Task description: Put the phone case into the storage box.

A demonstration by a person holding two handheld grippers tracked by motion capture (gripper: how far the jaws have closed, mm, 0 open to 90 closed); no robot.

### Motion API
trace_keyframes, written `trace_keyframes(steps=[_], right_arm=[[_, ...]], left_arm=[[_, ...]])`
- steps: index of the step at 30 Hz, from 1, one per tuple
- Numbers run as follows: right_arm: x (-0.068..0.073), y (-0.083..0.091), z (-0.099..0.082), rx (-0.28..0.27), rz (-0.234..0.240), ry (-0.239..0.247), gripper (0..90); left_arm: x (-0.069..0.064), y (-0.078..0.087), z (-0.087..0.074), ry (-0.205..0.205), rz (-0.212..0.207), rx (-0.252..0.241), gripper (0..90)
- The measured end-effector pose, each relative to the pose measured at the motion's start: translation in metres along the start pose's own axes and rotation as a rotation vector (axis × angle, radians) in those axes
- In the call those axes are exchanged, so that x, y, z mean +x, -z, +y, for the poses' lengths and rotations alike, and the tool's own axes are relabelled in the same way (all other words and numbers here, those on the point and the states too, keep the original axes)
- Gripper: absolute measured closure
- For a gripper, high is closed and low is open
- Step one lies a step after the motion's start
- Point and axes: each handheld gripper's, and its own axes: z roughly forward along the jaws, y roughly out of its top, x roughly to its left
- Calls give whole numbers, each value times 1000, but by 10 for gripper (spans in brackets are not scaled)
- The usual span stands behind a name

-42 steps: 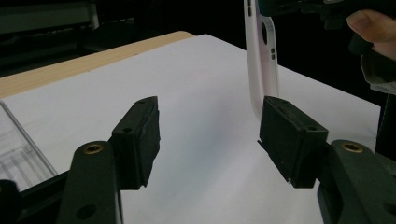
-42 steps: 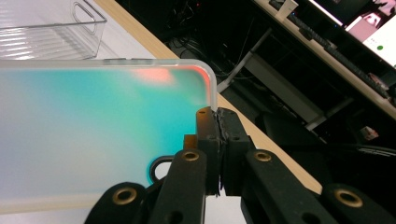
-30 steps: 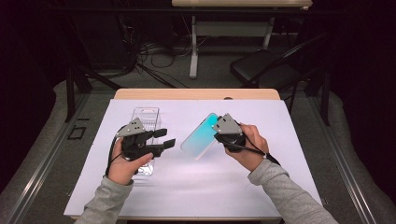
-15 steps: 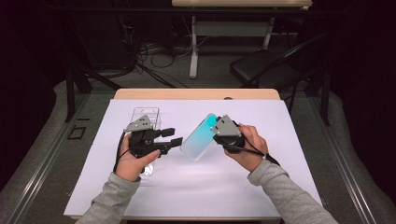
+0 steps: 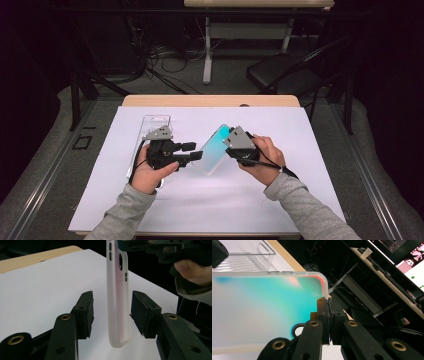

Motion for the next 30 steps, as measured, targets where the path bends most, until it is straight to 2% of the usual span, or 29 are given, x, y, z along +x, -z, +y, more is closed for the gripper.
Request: trace_keyframes(steps=[6,11,30], right_arm=[[2,1,1,-2,4,7,889],[3,1,0,0,10,8,889],[11,1,0,-17,14,41,889]], left_arm=[[-2,-7,0,18,-24,8,562],[-1,-10,0,23,-32,20,588],[3,-18,-2,86,-64,38,670]])
